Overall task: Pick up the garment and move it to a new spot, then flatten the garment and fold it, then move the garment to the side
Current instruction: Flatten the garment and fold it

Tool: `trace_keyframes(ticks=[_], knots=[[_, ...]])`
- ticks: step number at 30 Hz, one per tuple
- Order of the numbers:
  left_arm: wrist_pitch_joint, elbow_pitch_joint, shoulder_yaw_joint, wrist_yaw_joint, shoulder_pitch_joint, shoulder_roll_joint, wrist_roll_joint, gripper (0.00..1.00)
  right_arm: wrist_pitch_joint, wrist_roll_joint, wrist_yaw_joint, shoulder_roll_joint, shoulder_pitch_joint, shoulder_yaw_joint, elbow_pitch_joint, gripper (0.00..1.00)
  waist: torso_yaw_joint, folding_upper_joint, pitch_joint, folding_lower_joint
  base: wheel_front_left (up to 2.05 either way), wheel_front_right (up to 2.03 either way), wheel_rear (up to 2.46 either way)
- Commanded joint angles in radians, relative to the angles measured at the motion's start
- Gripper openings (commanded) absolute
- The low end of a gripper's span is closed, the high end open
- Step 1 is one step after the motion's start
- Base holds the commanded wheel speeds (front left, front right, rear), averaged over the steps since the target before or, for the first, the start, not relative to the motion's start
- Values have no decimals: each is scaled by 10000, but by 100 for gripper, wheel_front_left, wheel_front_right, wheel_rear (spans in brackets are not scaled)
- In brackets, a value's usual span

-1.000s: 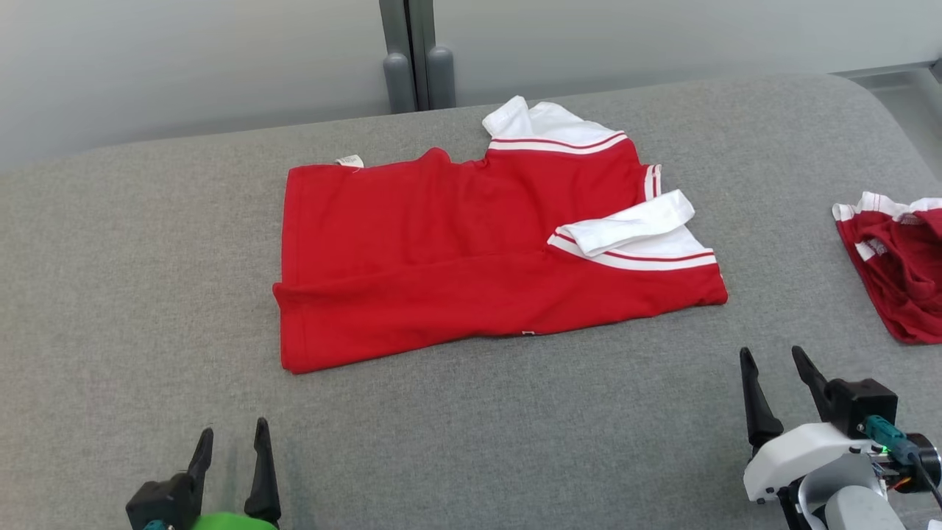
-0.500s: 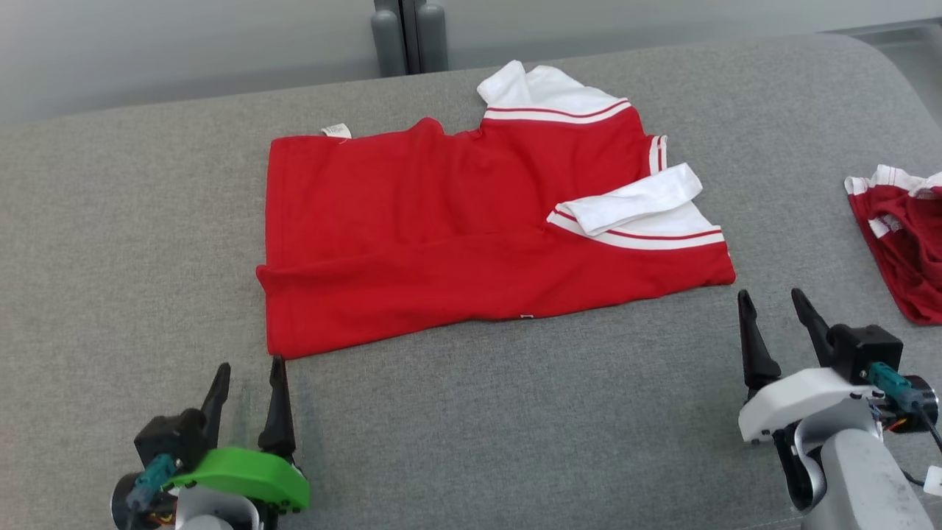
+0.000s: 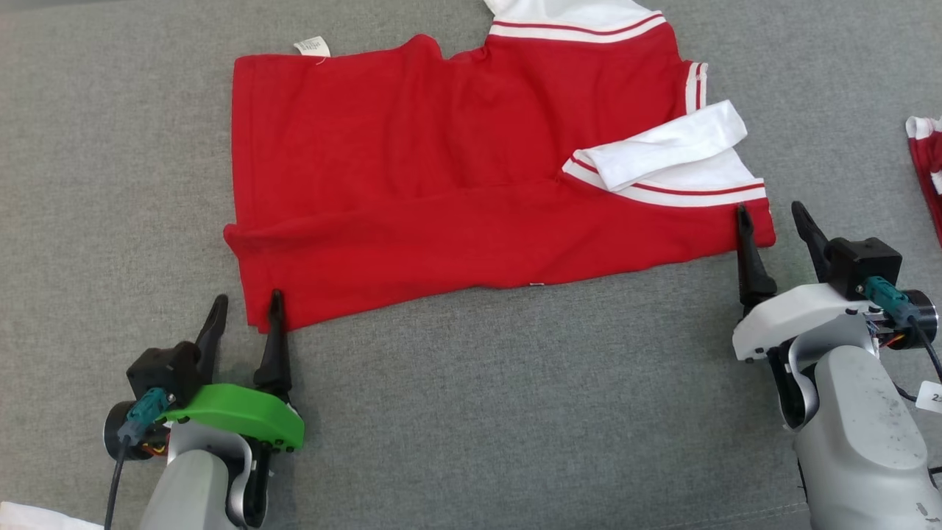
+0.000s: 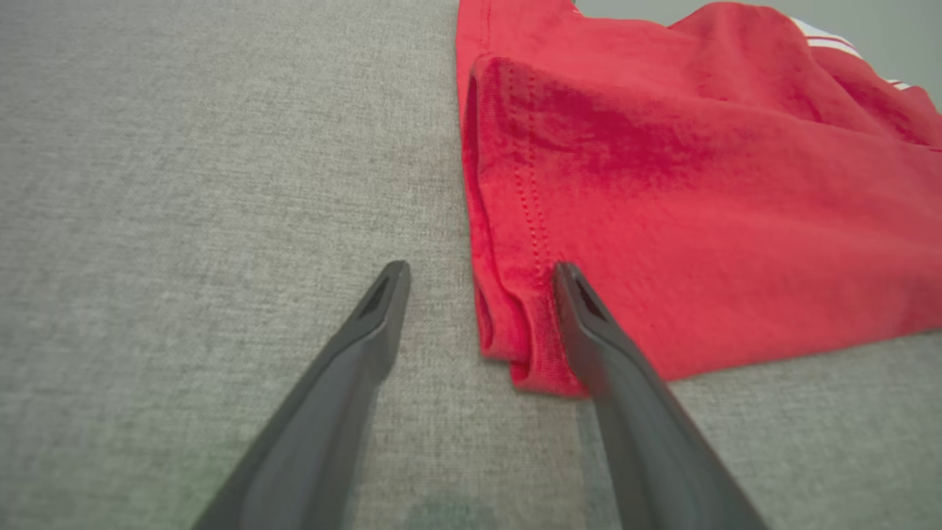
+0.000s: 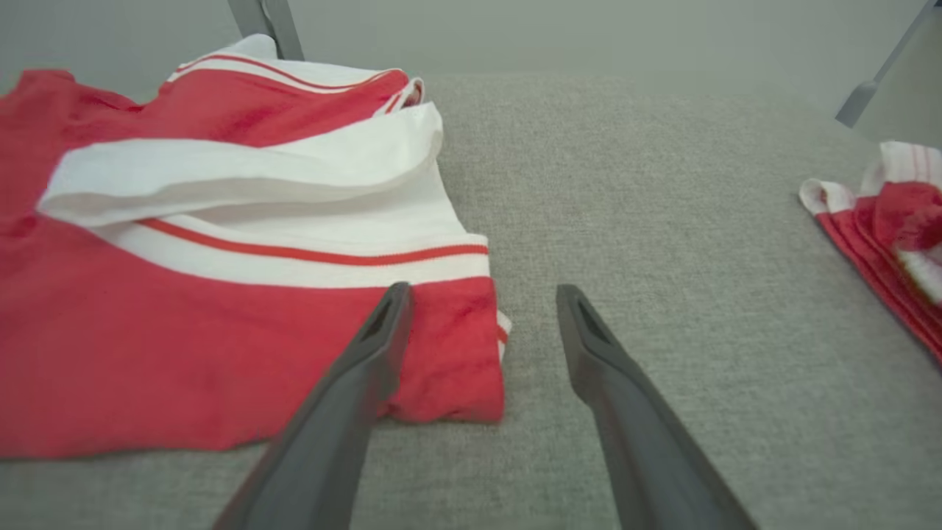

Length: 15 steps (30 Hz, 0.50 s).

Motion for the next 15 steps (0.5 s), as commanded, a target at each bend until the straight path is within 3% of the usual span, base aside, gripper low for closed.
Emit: trace_keyframes(ticks=[1,5,6,7,8,9,10,12,15], knots=[[59,204,-98,22,-77,-1,-122,100,-44,29,-17,-46,-140,-112,260,100,45,0,333,0,0,0,0],[152,702,-388,22,-23,34,-325,100,-6,-4,-17,-35,-224,14,1083,100,110,0,422,0,0,0,0],[185,883,-518,22,-11,39,-374,100,45,40,-17,-13,-206,104,1394,87,121,0,425,0,0,0,0],[192,1022,-620,22,-4,51,-427,100,52,93,-17,-7,-215,199,1617,39,130,0,427,0,0,0,0],[212,1243,-831,22,6,62,-478,100,65,141,-11,17,-241,362,1844,0,134,0,423,0,0,0,0],[237,1468,-1065,21,30,59,-548,100,69,208,-8,39,-245,472,1987,0,131,0,414,0,0,0,0],[263,1671,-1330,10,23,51,-648,51,89,301,-9,60,-254,581,2075,0,133,0,396,0,0,0,0],[305,1981,-1766,-18,16,77,-959,0,88,460,-9,31,-223,680,2138,0,124,0,336,0,0,0,0],[316,2298,-2303,-29,-47,100,-1359,0,82,687,-9,4,-96,752,1978,0,117,0,181,0,0,0,0]])
